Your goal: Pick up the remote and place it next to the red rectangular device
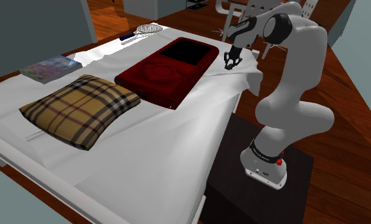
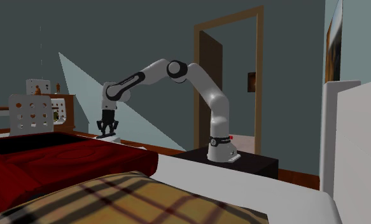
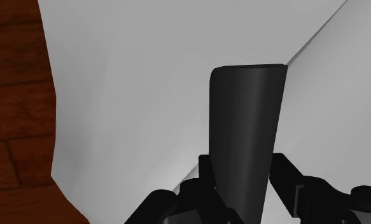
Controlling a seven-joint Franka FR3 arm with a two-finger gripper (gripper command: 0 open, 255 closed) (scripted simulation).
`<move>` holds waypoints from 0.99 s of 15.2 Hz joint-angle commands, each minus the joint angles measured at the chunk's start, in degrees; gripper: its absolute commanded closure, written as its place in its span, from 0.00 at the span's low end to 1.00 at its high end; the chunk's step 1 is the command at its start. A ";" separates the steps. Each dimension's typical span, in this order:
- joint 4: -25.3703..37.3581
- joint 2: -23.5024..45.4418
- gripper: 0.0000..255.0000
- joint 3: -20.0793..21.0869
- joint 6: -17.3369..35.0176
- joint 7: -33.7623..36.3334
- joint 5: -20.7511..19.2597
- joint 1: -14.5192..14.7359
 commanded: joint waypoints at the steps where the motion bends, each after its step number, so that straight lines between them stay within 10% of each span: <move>1: -0.15 0.92 1.00 -0.05 1.10 0.12 -0.10 0.16; 15: -0.83 4.32 1.00 -0.30 5.17 0.02 -0.38 0.33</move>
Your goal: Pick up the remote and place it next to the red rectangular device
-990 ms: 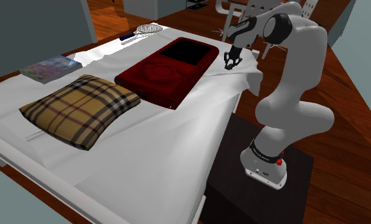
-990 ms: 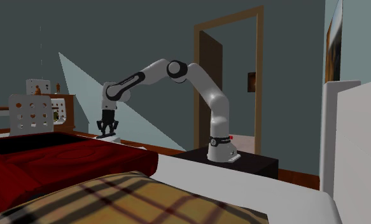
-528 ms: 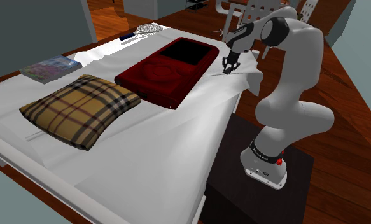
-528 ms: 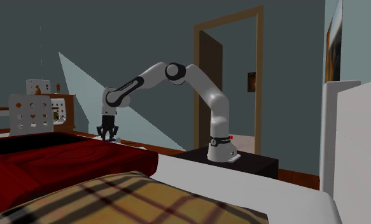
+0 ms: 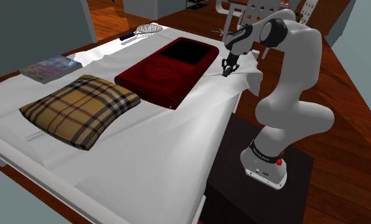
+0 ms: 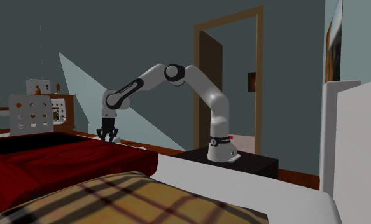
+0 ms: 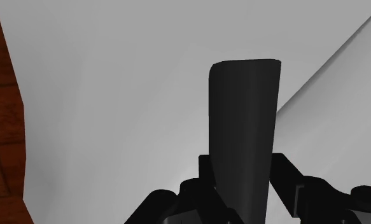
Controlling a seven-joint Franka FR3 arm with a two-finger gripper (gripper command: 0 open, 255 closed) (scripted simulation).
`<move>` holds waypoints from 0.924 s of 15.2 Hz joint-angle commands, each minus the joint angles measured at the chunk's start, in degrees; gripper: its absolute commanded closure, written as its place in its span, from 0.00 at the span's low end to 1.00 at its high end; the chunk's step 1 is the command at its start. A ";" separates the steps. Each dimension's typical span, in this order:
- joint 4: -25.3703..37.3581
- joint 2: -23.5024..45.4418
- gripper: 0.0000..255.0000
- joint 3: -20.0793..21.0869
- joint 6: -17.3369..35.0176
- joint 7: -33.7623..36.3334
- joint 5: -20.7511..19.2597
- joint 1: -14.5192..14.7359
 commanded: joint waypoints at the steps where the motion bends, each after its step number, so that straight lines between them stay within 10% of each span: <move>1: -0.03 0.03 1.00 -0.03 0.02 0.00 -0.01 -0.03; 2: -0.04 0.02 0.00 -0.03 0.03 0.01 -0.01 -0.03; 14: 0.37 -4.28 0.00 0.25 -4.69 -0.21 0.38 -0.55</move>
